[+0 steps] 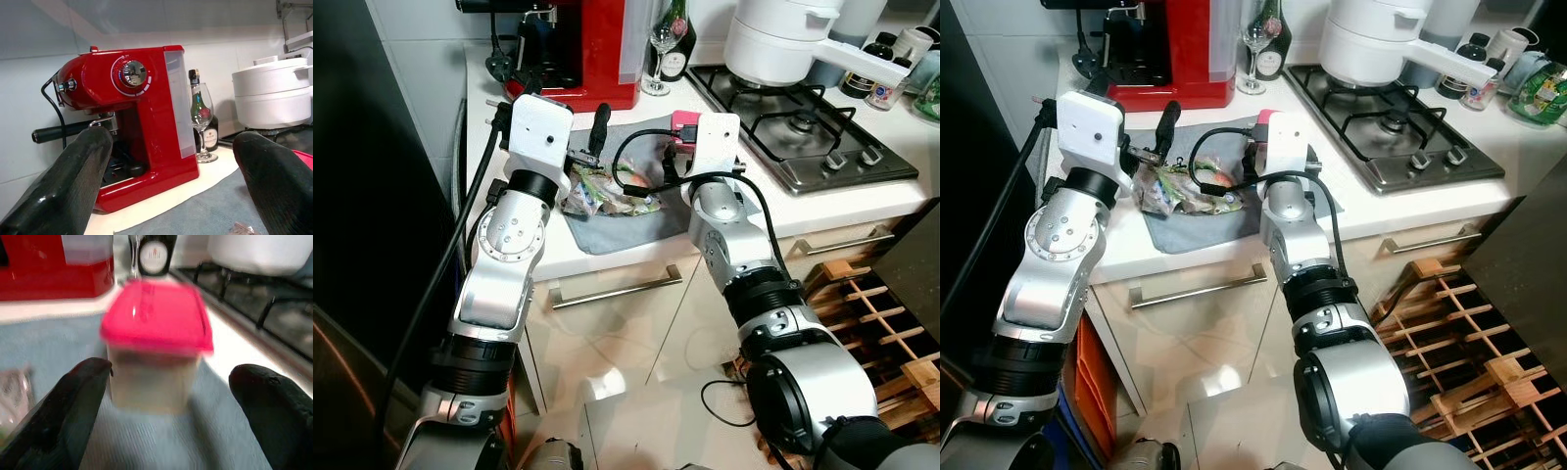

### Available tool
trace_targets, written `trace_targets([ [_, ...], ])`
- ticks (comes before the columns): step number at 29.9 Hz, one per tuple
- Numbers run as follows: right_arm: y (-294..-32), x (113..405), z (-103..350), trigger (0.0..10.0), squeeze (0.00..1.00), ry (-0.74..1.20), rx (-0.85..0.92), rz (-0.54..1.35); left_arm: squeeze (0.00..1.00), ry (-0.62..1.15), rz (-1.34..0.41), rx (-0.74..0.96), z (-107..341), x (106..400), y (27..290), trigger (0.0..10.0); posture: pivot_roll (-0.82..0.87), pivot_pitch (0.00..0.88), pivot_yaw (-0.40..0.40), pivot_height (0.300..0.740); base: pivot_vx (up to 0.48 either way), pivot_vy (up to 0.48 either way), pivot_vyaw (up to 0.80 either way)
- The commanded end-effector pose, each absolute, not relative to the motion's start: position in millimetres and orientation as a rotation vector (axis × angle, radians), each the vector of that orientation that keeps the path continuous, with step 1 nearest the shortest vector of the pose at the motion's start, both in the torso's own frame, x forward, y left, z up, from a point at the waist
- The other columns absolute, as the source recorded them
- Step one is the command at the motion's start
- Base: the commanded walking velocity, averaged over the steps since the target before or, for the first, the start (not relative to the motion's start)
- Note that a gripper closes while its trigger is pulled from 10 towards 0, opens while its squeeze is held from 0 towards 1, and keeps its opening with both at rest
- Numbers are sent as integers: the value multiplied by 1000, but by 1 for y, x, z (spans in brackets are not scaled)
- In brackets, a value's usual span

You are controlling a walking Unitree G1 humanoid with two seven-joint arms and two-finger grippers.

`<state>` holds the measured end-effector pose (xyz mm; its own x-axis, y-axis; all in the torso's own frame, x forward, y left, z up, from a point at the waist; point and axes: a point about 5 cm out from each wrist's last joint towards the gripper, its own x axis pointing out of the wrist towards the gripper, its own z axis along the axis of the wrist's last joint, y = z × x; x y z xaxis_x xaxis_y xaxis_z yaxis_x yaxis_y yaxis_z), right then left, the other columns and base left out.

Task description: Restocking fridge

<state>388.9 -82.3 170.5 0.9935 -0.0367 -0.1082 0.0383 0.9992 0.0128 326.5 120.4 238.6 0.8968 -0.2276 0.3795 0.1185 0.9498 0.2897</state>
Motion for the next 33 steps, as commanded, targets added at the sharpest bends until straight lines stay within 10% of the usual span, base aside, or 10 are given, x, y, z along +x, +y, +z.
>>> trace_targets([
  [1, -90, 390, 170, 10000, 0, 118, 11, -54, 0, -422, -175, 268, 239, 325, 121, 10000, 98, 0, -74, 740, 0, 0, 0],
  [33, -77, 395, 170, 10000, 0, 110, 110, 48, 0, -347, -268, 310, 225, 317, 118, 10000, 116, 0, -61, 740, 0, 0, 0],
])
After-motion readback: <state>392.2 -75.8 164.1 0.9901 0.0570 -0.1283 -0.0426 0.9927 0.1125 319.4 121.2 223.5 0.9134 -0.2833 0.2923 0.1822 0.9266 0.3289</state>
